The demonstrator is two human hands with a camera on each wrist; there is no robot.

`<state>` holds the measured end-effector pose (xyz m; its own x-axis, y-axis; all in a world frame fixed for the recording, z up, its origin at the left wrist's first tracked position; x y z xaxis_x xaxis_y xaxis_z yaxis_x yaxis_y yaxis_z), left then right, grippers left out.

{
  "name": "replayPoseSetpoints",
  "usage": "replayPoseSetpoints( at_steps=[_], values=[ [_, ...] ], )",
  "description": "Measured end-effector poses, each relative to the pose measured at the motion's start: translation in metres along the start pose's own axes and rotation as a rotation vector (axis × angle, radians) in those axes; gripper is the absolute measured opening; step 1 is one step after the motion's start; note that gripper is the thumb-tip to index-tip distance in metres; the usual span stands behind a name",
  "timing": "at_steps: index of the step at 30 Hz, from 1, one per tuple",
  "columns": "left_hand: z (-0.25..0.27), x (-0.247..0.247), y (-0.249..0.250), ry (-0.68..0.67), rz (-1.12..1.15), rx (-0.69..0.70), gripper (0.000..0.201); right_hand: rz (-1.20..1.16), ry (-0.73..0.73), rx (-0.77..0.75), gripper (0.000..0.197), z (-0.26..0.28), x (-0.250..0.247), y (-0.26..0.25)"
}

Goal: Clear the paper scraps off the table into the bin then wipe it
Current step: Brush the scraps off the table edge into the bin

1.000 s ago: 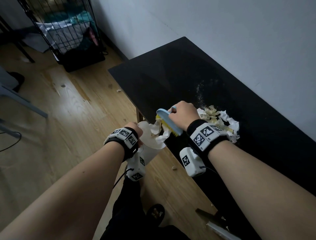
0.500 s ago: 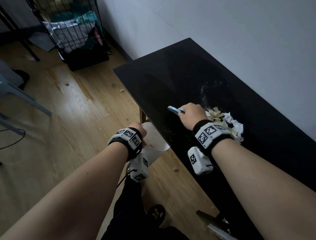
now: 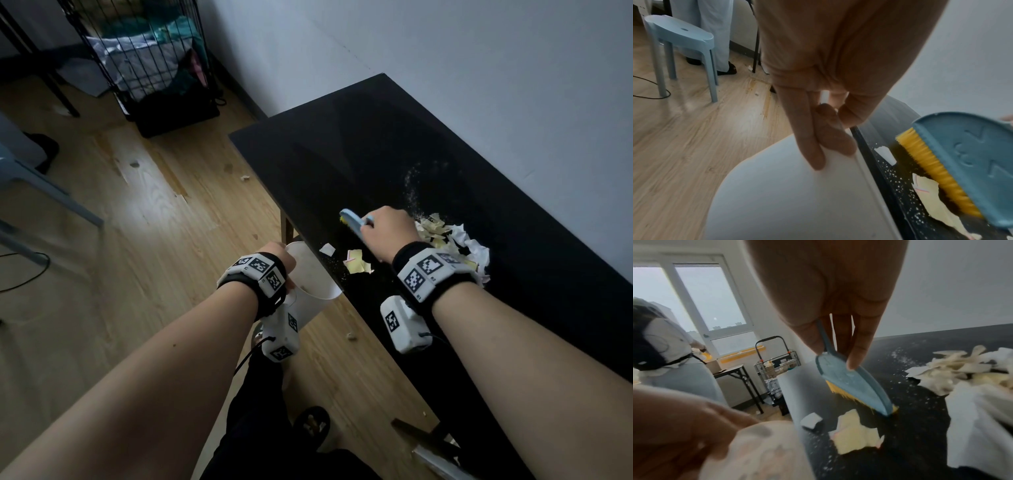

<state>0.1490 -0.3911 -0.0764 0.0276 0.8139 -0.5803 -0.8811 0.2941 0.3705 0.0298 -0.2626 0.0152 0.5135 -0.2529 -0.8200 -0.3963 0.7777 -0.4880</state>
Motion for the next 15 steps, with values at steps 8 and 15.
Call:
replayPoseSetpoints(
  at_steps=[8,15],
  values=[
    [0.005,0.0,0.003,-0.017,0.086,-0.054,0.04,-0.183,0.072,-0.108,0.028,0.007,0.001,-0.017],
    [-0.001,0.005,-0.003,-0.035,0.087,-0.055,0.049,0.013,-0.001,-0.028,0.027,0.022,0.01,-0.007]
  ],
)
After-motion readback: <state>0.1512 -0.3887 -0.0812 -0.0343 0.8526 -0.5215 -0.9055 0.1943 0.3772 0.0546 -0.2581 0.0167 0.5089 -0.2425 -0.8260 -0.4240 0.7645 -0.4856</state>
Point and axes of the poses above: each hand's wrist, its own z-axis away from the middle knuckle, its own x-axis out of the palm, y = z × x, the point moved 1 cm from there along -z, towards the middle knuckle, and after that the axes turned 15 degrees about -z, right-handed, at the moved point
